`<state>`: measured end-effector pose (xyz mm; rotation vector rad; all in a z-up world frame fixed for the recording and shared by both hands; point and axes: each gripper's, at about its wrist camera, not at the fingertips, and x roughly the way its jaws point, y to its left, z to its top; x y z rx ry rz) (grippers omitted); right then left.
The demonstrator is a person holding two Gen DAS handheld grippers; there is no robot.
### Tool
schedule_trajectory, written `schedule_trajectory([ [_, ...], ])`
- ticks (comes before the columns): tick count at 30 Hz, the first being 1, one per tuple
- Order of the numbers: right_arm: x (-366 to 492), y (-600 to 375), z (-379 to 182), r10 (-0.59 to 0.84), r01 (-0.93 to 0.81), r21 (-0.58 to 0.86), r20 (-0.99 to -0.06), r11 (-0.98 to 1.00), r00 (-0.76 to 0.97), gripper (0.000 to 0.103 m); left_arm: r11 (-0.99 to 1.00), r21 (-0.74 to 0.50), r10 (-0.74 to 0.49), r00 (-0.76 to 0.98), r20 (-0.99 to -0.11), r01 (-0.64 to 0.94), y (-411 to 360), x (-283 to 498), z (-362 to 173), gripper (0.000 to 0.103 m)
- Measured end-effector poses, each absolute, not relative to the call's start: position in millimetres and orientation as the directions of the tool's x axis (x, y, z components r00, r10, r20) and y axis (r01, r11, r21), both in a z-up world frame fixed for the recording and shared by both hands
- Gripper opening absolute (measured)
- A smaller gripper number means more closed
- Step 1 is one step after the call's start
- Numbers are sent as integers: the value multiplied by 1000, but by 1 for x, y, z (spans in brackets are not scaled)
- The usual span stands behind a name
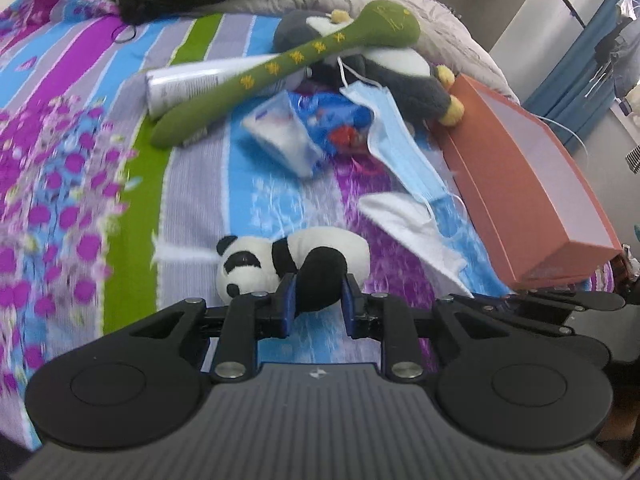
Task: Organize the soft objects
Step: 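Grasp the panda plush with the left gripper while the right grasps the white tissue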
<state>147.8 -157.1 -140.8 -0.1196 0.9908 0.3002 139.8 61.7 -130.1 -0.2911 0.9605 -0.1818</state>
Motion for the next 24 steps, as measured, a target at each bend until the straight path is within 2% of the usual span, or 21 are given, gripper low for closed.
schedule_trajectory([
  [5, 128, -156, -143, 223, -318, 64, -841, 946, 492, 6, 933, -360, -293, 544, -786, -17, 58, 117, -139, 28],
  [8, 126, -157, -143, 247, -315, 96, -838, 944, 486, 9, 919, -390, -303, 536, -788, -53, 60, 111, -143, 32],
  [12, 124, -161, -141, 288, -311, 149, -833, 939, 472, 11, 880, -462, -344, 528, -776, -106, 67, 107, -148, 59],
  [13, 124, -162, -141, 292, -307, 157, -835, 939, 467, 14, 869, -477, -348, 524, -777, -131, 69, 107, -150, 59],
  [15, 125, -165, -140, 310, -304, 181, -834, 935, 457, 27, 848, -501, -354, 522, -776, -170, 73, 106, -154, 59],
  [16, 126, -167, -139, 320, -304, 193, -830, 933, 456, 39, 833, -522, -366, 524, -769, -183, 75, 106, -156, 59],
  [17, 126, -169, -137, 326, -303, 199, -825, 932, 461, 45, 814, -545, -380, 526, -761, -199, 77, 105, -157, 59],
  [21, 131, -174, -132, 339, -305, 208, -809, 929, 481, 49, 742, -617, -421, 533, -734, -262, 82, 108, -164, 59],
  [24, 142, -177, -137, 314, -292, 185, -812, 938, 493, 62, 715, -632, -426, 531, -732, -298, 82, 111, -171, 59],
])
